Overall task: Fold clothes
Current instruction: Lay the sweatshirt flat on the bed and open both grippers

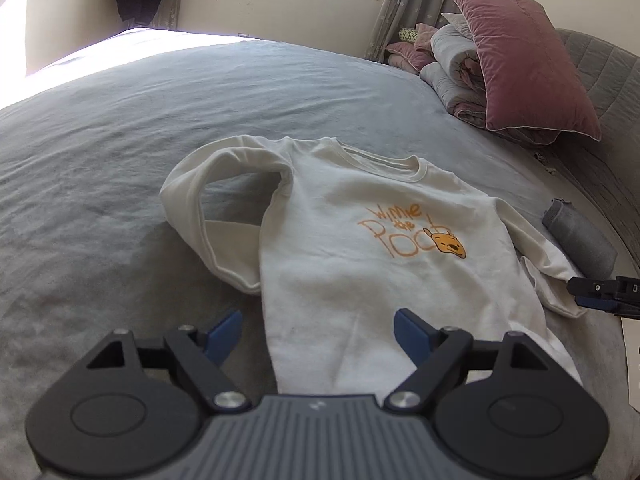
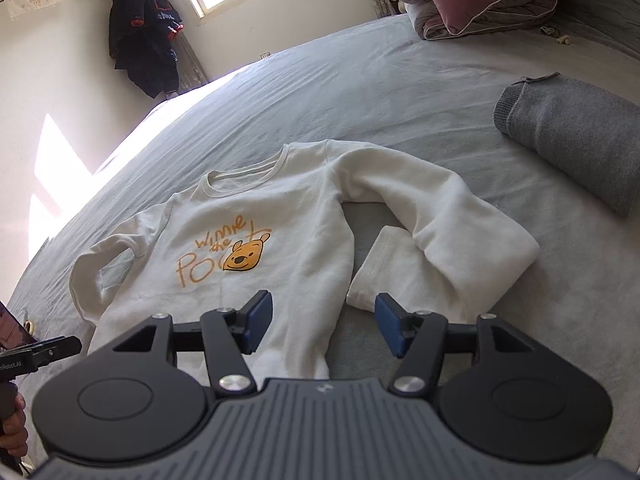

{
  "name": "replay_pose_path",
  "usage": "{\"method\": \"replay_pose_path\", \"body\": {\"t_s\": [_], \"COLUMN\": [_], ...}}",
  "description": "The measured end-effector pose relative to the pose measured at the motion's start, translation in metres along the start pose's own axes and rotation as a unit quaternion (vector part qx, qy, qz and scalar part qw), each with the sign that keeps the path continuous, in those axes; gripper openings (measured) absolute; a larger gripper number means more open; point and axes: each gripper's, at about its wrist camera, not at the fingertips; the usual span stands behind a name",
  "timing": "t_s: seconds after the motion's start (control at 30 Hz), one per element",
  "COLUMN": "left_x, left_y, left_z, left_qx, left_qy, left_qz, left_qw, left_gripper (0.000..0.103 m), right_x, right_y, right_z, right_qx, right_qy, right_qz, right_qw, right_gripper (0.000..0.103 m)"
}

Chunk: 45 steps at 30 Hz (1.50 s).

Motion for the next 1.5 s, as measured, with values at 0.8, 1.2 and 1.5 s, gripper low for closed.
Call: {"method": "replay_pose_path", "body": {"t_s": [0.8, 1.2, 1.5], "left_x": [0.067, 0.029, 0.024], "left_y": [0.014, -0.012, -0.043], "left_z": [-0.002, -0.036, -0.063], "left_qx": [0.070, 0.166, 0.145], "left_qy": [-0.195, -0.044, 0.015], "left_qz": [-0.078, -0.049, 0.026], "left_qw": [0.9753, 0.9839, 0.9890], "left_gripper": [0.040, 0.038, 0.038], "right_x": [0.063, 0.040, 0.024], "right_y": [0.012, -0.019, -0.057], "right_z": [0.010, 0.035, 0.028], "right_qx": [-0.110, -0.171, -0.124], "right_qy": [0.116, 0.035, 0.007], "right_qz": [0.171, 0.114, 0.065], "right_qw": [0.972, 0.978, 0.990], "right_gripper": [0.063, 0.056, 0.056]}}
Point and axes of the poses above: each gripper's, at about its wrist camera, not at the fingertips, and y roughly against the way its jaws point, z to its left, x to its underside, and after that the axes turned 13 degrees about -x, right-handed
